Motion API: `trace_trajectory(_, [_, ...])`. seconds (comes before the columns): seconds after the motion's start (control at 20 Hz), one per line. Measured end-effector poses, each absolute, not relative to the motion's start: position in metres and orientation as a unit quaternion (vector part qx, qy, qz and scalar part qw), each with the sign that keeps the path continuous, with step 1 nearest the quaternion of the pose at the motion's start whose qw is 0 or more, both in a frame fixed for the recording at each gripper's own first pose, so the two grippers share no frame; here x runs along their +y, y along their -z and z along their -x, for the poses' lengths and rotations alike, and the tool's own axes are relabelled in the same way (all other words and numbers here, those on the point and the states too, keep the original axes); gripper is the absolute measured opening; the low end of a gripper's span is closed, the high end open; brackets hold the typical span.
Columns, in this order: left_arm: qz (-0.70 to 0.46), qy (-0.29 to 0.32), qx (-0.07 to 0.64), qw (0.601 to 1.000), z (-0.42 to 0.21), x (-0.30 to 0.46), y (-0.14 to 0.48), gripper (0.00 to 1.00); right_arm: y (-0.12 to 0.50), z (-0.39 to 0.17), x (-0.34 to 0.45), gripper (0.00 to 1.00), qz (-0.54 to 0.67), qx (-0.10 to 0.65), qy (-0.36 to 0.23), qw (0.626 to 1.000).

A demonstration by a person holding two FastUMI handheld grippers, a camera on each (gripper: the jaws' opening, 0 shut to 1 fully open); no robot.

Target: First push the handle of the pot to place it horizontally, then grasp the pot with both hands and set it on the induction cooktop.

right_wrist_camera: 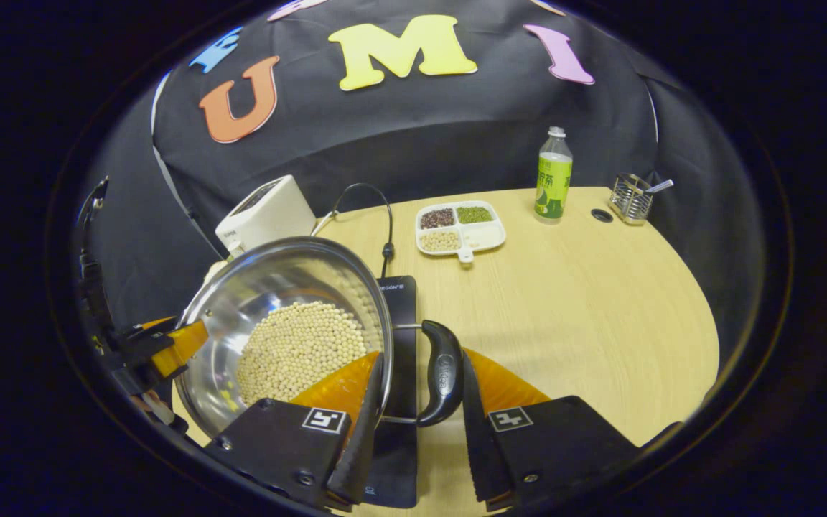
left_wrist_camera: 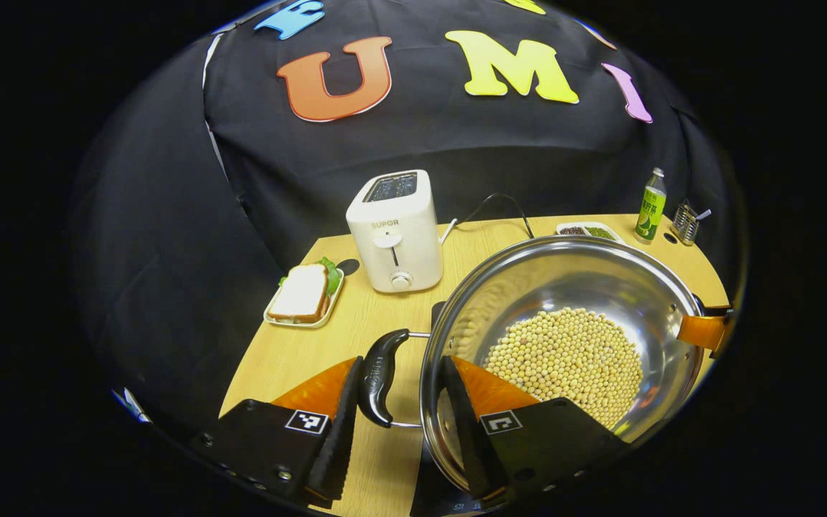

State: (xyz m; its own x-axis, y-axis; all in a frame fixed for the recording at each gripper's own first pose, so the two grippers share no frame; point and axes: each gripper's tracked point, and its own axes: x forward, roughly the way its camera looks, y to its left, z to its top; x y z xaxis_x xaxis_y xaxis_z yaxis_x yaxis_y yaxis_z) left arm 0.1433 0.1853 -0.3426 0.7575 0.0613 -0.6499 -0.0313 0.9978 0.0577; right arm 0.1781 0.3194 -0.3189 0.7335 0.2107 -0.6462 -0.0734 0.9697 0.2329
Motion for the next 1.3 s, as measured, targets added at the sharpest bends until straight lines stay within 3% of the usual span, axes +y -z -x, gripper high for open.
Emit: trace_trajectory(1.3, [-0.029,-0.012,0.334,0.942,-0.144,0.183,0.356,0.63,0.332,-0.181,0.319,0.59,-0.080,0.349,-0.069,0.931])
